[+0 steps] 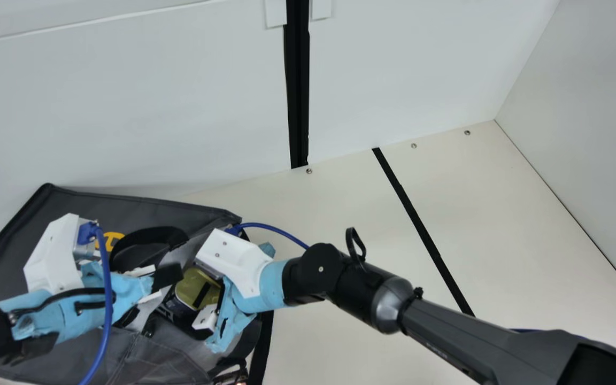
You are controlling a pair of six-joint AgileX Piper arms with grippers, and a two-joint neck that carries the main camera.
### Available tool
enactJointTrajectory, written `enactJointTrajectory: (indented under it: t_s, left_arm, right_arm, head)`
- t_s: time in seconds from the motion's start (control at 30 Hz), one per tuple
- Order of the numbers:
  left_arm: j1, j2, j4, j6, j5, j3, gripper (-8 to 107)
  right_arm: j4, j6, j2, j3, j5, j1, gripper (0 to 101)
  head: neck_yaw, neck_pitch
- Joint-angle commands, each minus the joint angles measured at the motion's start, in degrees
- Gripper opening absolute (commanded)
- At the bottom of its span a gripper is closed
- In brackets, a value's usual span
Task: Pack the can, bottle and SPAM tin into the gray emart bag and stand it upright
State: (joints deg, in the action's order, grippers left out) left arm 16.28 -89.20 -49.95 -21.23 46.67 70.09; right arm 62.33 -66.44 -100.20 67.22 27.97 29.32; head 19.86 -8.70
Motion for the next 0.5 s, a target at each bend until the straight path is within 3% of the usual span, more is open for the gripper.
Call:
enactJointTrajectory:
  t_s: [0.0, 0.33, 0.47]
  left_arm:
    - [0.0, 0.0, 0.0, 0.0, 0.0, 0.0, -8]
    - [0.0, 0.0, 0.0, 0.0, 0.0, 0.0, -8]
    - [0.0, 0.0, 0.0, 0.0, 0.0, 0.0, -8]
  right_arm:
    - [0.12, 0.31, -0.56, 0.57, -0.45, 0.27, 0]
    - [1.37, 1.03, -3.08, 3.24, -2.98, 1.77, 0]
    - [1.88, 1.31, -3.45, 3.67, -3.57, 2.18, 13]
  head:
    - [0.14, -1.3]
    - [0.14, -1.3]
    - [0.14, -1.3]
